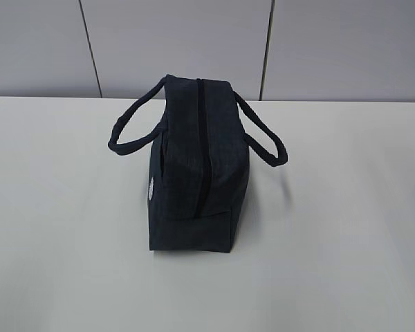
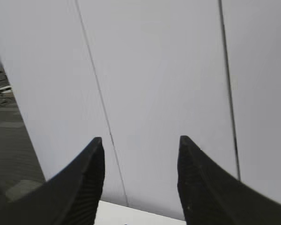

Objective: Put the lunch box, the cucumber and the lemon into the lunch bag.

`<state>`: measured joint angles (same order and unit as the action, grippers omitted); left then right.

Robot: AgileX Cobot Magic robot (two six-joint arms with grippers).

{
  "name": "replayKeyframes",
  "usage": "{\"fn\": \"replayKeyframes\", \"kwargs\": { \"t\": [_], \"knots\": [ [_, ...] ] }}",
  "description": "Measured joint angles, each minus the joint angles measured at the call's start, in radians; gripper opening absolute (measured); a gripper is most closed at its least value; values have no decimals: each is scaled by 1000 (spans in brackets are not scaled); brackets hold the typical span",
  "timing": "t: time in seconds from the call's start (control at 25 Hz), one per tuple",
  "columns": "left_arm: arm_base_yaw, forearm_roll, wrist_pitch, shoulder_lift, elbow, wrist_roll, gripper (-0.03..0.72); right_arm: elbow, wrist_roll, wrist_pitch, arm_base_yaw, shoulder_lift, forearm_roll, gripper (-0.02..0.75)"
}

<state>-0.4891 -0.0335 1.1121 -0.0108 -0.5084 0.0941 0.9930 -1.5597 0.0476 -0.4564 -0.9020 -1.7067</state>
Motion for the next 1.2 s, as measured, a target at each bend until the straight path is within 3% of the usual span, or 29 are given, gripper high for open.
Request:
{"fn": "replayKeyframes", "kwargs": {
  "t": [0.24,0.48,0.72,0.88,1.2],
  "knots": [
    [0,0,-2,0,0,0,447,0,545,-141,0,-2,544,382],
    [0,0,-2,0,0,0,447,0,1262,-296,0,-3,1272,382],
    [0,0,-2,0,0,0,447,0,1704,-427,0,-4,1722,382],
    [0,0,-2,0,0,0,447,0,1839,-516,0,18,1888,382],
    [0,0,-2,0,0,0,447,-4,1864,-706,0,88,1924,382]
  ]
}}
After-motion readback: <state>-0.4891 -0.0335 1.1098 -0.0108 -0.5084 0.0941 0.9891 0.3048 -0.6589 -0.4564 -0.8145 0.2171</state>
